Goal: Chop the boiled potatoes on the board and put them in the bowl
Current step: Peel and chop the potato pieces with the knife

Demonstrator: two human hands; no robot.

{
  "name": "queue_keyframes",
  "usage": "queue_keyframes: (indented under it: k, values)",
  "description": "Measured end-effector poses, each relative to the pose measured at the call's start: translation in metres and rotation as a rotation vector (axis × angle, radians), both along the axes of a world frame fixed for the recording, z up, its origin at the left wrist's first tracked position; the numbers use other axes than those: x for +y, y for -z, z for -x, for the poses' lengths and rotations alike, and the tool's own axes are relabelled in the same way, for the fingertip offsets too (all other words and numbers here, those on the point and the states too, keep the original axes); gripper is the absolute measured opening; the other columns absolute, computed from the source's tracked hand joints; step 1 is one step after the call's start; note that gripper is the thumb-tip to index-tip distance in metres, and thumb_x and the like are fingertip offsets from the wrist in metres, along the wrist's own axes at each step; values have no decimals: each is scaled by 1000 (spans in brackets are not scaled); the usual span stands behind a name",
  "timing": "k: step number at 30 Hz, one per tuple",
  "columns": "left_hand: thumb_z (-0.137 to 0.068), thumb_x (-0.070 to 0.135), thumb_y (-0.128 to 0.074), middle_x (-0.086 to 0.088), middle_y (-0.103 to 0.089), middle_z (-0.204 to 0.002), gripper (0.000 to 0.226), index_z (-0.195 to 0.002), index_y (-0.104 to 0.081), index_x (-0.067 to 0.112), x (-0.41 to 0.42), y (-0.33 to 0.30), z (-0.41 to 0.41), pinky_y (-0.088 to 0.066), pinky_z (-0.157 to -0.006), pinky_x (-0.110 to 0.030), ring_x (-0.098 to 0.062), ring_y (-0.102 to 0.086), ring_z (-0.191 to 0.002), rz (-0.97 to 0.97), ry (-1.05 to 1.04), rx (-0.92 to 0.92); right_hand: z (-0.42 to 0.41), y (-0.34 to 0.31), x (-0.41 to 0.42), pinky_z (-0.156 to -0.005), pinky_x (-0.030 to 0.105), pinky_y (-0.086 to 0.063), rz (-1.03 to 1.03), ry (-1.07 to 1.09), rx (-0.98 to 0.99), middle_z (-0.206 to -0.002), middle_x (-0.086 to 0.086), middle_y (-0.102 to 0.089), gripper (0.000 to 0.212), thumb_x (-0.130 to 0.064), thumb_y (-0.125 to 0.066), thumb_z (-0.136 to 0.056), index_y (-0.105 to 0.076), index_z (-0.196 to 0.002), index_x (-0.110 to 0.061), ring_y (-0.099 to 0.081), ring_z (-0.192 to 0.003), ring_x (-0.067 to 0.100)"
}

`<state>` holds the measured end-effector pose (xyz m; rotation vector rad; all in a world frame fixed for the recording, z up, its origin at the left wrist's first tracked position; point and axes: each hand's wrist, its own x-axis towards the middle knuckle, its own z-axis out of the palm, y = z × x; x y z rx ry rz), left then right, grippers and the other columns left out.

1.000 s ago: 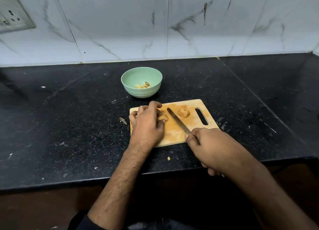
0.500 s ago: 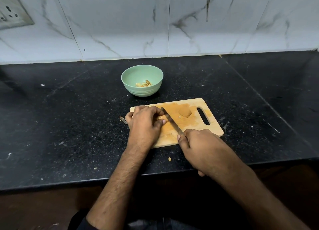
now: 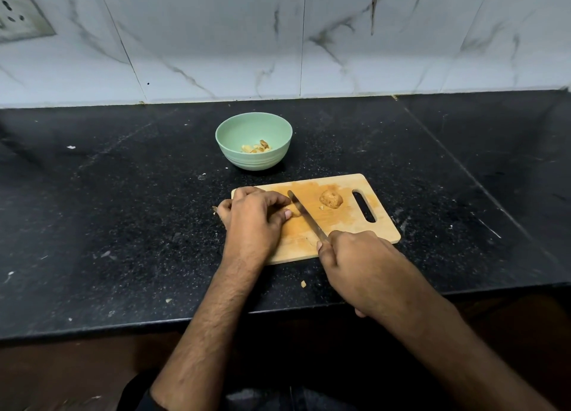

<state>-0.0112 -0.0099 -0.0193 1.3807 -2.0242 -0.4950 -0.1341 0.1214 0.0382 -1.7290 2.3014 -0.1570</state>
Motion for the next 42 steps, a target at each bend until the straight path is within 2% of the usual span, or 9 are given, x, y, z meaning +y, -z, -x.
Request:
queue_keyframes:
  k: [5,13,16,21,26,28,31,36,42]
  values:
    - [-85,34,-78,28,-46,-88,21,-106,-75,36,1,-4,2,-22,-111,-44,-7,-42,-120,-8,5,-29,2,1,0,-74,35,-57,-8,-1,-15,-80,0,-61,42,-48,-26,-105,-57,-104,-21,-51,-56,14]
    - [-87,38,-74,23,-51,-95,19,-107,-74,38,1,-4,3,-21,-110,-43,-10,-40,-123,9,14,-72,3,-2,-1,-75,34,-56,-39,6,-16,-81,-1,-61,41,-49,-26,-105,-56,-103,-21,-48,-54,10]
    - [-89,38,-72,22,-49,-98,19,-108,-73,37,1,-4,3,-20,-110,-43,-10,-40,-124,18,26,-106,2,-4,-2,-70,31,-53,-48,1,-5,-81,-1,-60,40,-49,-26,-105,-55,-102,-22,-47,-53,9]
    - [-90,38,-71,18,-65,-109,20,-110,-73,36,-2,-1,4,-19,-106,-42,-11,-41,-123,47,39,-151,-1,-6,-4,-68,30,-51,-57,2,-1,-81,-2,-58,38,-47,-26,-106,-56,-107,-23,-46,-53,8]
    - [-90,36,-72,17,-68,-109,19,-108,-74,37,-5,0,6,-19,-104,-41,-10,-41,-120,71,48,-174,-6,2,-15,-69,33,-54,-48,12,3,-74,-2,-54,33,-38,-28,-107,-56,-108,-20,-44,-50,10]
    - [-90,36,-72,17,-68,-107,17,-106,-75,38,-5,-1,6,-20,-103,-41,-11,-42,-120,73,49,-163,-7,9,-20,-73,37,-57,-46,19,-3,-75,-1,-55,31,-34,-30,-107,-56,-112,-18,-49,-54,16]
    - [-90,38,-71,18,-67,-104,16,-105,-74,38,-1,1,6,-22,-105,-43,-10,-41,-117,83,17,-149,-6,14,-16,-72,41,-59,-66,16,-28,-77,0,-55,28,-31,-31,-107,-54,-113,-17,-49,-54,17]
    - [-90,39,-69,14,-67,-105,15,-104,-73,35,0,4,5,-23,-105,-42,-11,-42,-116,105,-25,-160,-3,13,7,-67,36,-52,-106,-28,-20,-80,-5,-54,30,-34,-29,-107,-54,-114,-20,-52,-63,16]
    - [-91,41,-69,13,-67,-106,21,-110,-72,34,4,6,5,-24,-107,-45,-12,-42,-117,105,-42,-151,1,4,26,-75,38,-58,-128,-35,-22,-79,-5,-54,33,-39,-25,-107,-53,-110,-23,-45,-53,10]
